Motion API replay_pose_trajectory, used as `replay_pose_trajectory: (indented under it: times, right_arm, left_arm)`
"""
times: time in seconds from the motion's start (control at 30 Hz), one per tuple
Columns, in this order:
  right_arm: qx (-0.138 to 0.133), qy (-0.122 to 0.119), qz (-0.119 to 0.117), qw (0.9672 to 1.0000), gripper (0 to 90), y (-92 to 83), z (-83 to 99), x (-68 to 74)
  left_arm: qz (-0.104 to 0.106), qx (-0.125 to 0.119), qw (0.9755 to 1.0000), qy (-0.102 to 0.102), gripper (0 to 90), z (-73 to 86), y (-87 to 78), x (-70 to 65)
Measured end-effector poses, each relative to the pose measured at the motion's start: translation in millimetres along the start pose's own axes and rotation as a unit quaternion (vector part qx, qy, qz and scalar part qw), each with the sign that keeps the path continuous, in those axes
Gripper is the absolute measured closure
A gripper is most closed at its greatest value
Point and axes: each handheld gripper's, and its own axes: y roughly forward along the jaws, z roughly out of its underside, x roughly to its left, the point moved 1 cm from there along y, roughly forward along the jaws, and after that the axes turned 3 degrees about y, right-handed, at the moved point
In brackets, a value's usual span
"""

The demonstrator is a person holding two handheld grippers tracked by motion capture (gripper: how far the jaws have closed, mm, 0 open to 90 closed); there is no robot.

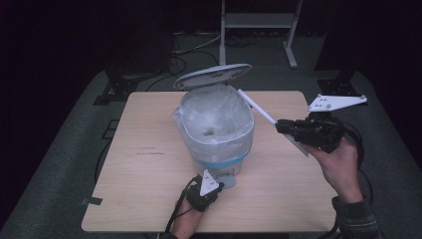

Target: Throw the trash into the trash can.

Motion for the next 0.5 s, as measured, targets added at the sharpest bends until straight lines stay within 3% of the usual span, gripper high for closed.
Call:
replay_pose_trajectory:
  times: [0.2, 0.5]
  right_arm:
    - [-0.001, -0.008, -0.009, 0.9999, 81.2, 10.6, -13.6, 5.6]
    - [0.019, -0.017, -0.026, 0.9993, 81.2, 37.9, -34.1, 13.1]
  left_arm:
    - [0.000, 0.001, 1.0000, 0.001, 90.0, 0.0, -0.1, 0.1]
    - [0.002, 0.001, 1.0000, -0.001, 90.0, 0.0, 0.0, 0.0]
